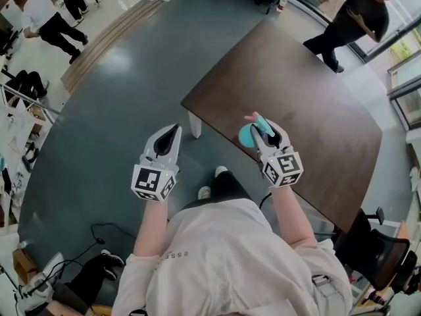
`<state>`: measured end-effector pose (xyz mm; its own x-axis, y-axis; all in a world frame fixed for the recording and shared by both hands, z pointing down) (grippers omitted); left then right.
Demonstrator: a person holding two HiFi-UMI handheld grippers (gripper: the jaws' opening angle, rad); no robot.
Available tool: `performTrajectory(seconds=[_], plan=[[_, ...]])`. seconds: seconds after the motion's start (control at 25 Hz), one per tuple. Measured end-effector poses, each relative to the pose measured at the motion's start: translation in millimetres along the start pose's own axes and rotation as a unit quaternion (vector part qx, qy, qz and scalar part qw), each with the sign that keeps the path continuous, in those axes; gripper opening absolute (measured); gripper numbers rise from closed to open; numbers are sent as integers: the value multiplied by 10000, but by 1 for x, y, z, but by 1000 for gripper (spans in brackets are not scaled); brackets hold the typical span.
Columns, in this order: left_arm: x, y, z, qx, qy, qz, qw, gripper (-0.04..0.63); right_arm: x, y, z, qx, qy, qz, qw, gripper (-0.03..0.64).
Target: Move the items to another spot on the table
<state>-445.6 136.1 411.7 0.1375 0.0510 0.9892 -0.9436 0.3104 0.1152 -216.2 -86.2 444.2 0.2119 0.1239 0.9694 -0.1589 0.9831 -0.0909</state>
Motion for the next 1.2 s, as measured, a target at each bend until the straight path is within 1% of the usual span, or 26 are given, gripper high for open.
performTrajectory(seconds=[0.16,0.36,0.44,0.56,0.72,0.88,0.96,1.04,1.2], plan=[[9,18,8,-39,59,-31,10000,8,-5,-9,35,-138,95,-53,9998,138],[13,55,43,-4,181,-42,9998,8,-7,-25,95,-165,172,-21,9997,138],[11,69,58,73,236,-70,9997,8,-7,-28,116,-159,218,19,9996,138],[8,81,89,233,283,-54,9993,8,-7,-44,144,-123,263,53,9996,138],[3,99,128,347,401,-9,9986,8,-7,-64,180,-80,349,85,9993,139],[3,119,168,512,529,161,9972,8,-6,-84,221,-62,443,133,9989,139],[9,124,185,614,636,177,9959,8,0,-94,234,9,469,224,9987,140],[15,126,196,701,732,115,9948,8,5,-97,239,68,492,233,9985,140],[21,123,208,836,846,84,9929,8,8,-97,243,80,571,-74,9983,140]])
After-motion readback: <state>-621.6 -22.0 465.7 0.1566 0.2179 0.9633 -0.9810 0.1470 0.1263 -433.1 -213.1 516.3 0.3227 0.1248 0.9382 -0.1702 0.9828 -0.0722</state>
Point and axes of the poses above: the fingertips, and each gripper's own axes: z forward along the fingers, y to its left, x out of its underside, the point moved 9 cm from there along -z, backward along the fingers, and after that the axes turned 11 degrees about -x, right-handed, at the moved point
